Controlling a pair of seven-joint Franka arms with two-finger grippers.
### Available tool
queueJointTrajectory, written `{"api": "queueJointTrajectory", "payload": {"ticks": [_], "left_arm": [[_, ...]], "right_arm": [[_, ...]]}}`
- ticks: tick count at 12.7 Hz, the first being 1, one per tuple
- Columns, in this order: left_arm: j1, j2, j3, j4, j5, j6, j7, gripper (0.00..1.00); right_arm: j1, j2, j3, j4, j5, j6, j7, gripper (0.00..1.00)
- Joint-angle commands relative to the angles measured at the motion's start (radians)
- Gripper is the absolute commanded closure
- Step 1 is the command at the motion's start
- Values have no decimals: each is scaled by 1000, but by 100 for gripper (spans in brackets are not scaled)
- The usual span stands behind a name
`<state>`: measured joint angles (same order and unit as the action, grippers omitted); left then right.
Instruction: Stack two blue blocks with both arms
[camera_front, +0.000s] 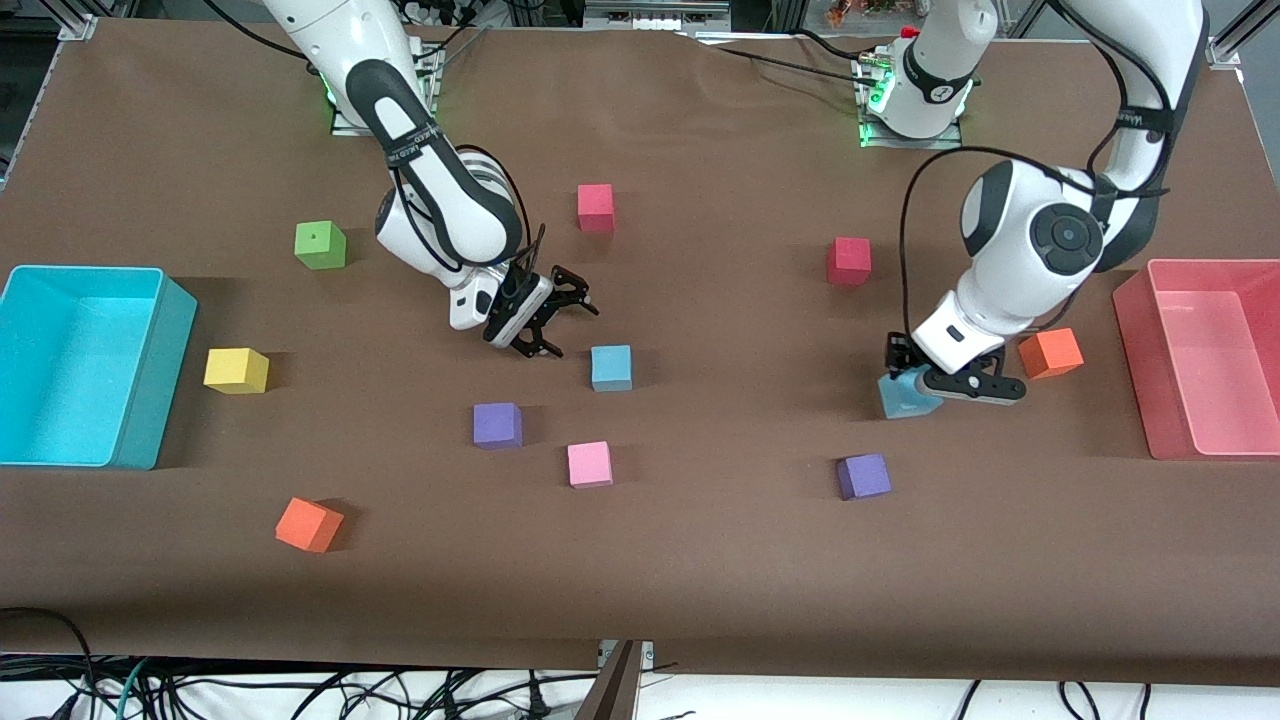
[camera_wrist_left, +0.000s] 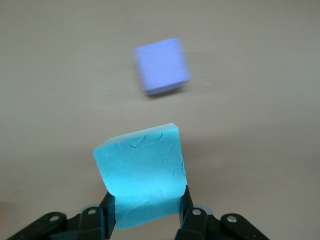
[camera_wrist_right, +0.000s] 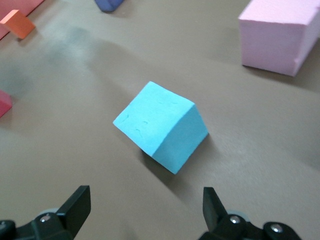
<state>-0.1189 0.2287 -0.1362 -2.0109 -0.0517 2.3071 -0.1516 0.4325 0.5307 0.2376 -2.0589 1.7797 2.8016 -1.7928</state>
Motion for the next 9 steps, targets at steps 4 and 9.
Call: {"api": "queueJointTrajectory", "payload": {"ticks": [4,9], "left_arm": [[-246,52,-10,226,-24,-155,-302,100],[-482,266,18,487,-24,-178,-532,100]], "right_arm": [[38,77,-73,37,178,-112,-272,1],[38,84,-78,37,198,-139,-293,1]]}}
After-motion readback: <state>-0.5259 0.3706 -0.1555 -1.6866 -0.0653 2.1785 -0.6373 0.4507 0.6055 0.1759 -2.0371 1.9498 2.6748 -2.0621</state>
